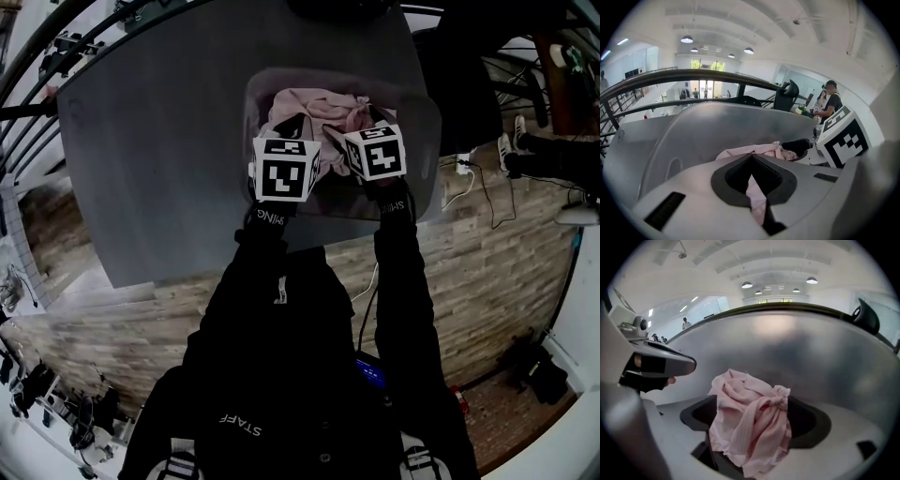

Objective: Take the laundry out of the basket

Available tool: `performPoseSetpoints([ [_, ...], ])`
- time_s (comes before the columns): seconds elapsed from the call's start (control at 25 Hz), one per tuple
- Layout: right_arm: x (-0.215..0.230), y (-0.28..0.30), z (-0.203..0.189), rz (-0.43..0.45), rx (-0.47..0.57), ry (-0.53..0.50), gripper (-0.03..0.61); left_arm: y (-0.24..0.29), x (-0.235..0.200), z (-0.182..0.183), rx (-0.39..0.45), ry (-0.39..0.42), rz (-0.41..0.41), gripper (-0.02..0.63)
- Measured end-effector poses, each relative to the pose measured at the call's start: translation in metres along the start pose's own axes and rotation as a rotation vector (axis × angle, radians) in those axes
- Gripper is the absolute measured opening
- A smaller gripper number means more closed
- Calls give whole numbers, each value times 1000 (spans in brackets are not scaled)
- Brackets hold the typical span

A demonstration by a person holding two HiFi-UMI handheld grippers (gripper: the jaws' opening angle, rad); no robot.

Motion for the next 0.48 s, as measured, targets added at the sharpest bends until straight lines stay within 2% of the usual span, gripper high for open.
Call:
performPoseSetpoints([
  [0.24, 4, 32, -3, -9, -111, -75, 497, 10, -6, 2, -29, -8, 16, 0],
  [0.48, 4, 70, -7, -104, -199, -165, 500, 6, -11, -1, -23, -31, 22, 0],
])
Point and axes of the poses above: the fingertips, and each gripper's own axes: y forward along the fingers, x to its right, z out of its top, the point moved 10 cm from there along -y, backward along the fingers, and after that the axes turned 13 degrees about -x, right-handed, at the moved point
